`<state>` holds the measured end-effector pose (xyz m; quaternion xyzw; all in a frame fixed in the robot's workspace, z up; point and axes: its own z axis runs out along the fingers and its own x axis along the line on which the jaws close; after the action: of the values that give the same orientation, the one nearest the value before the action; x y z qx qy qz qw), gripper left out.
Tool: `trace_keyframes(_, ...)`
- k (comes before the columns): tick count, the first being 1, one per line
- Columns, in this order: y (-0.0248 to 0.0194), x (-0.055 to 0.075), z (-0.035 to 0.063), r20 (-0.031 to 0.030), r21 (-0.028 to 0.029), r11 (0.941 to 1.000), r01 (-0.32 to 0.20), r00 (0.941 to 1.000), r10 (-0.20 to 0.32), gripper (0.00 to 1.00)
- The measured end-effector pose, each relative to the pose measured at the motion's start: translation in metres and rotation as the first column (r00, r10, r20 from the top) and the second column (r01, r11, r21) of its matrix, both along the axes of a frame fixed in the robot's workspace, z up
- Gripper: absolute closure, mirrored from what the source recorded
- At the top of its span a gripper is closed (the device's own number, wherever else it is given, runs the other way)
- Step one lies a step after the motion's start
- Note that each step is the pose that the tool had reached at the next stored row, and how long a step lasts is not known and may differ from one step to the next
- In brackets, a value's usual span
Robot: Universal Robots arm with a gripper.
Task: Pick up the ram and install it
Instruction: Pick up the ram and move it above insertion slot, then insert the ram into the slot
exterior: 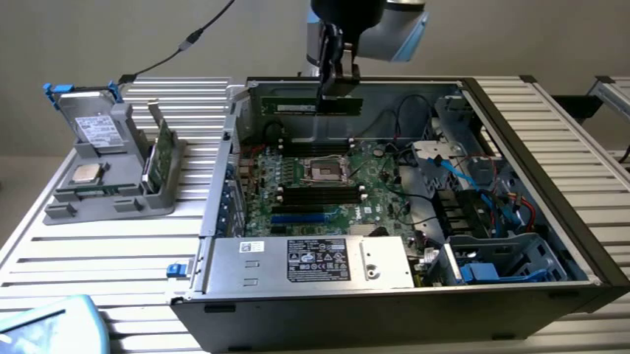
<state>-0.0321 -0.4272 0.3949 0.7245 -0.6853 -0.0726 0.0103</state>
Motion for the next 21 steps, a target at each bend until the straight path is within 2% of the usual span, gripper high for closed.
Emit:
trace_keyframes(10,0.0000,0.028,-0.0140,0.0005,0.0017,1.0000,0.008,1.0000,-0.008,0.86)
trace_keyframes(15,-0.0001,0.034,-0.0232,0.0005,0.0017,0.9999,0.017,0.9999,-0.017,0.86)
trace_keyframes(21,-0.0021,0.034,-0.0340,0.0005,0.0016,0.9998,0.019,0.9998,-0.019,0.86)
